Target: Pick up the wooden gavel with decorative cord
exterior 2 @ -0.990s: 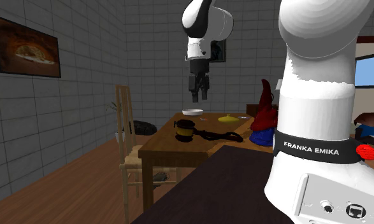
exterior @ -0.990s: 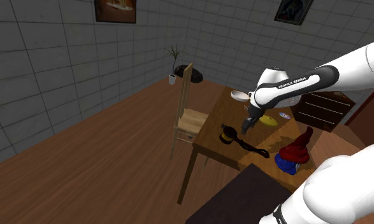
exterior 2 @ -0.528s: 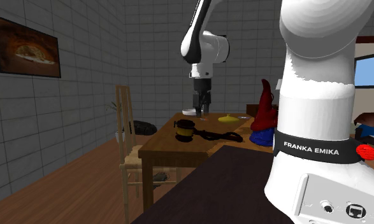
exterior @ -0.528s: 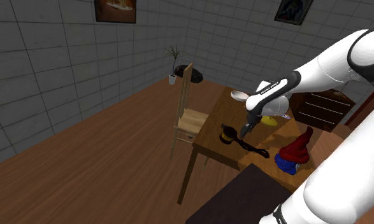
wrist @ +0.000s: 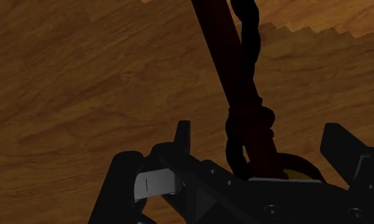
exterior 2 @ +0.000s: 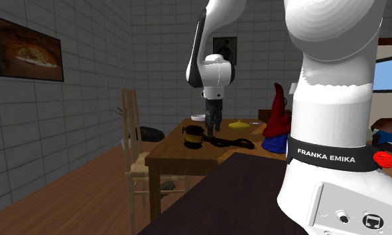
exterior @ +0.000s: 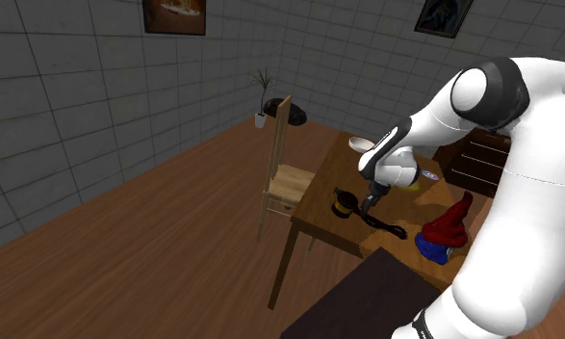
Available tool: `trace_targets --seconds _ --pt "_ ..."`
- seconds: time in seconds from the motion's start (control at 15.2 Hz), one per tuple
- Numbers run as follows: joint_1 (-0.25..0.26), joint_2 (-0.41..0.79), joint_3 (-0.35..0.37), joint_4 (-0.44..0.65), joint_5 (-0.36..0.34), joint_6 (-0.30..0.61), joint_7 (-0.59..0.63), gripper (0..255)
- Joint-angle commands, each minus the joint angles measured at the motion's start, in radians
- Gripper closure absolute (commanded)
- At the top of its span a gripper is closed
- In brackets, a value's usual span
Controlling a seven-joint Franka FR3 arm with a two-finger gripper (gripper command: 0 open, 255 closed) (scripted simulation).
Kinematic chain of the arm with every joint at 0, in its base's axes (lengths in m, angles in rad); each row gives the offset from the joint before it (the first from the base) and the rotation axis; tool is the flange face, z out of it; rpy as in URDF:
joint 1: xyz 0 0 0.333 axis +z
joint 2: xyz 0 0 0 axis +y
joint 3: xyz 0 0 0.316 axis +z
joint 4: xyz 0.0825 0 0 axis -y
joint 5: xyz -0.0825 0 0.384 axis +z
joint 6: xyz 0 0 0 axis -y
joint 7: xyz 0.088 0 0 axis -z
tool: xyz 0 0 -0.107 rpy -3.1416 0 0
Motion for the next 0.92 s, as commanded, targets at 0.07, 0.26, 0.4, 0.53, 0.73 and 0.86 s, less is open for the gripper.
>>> trace_targets --seconds 0.07,0.26,0.4,0.53,0.73,0.86 --pt "-0.032 0.049 0.039 0.008 0.05 0.039 -0.039 0" --pt "-0.057 0.086 0.07 0.016 0.082 0.067 -0.062 0" --pt "-0.057 0.085 0.071 0.015 0.082 0.068 -0.061 255" --pt "-0.057 0.085 0.07 0.015 0.082 0.067 -0.062 255" --pt "-0.057 0.085 0.07 0.015 0.082 0.067 -0.062 255" --pt "-0.057 0.085 0.07 0.015 0.082 0.067 -0.062 255"
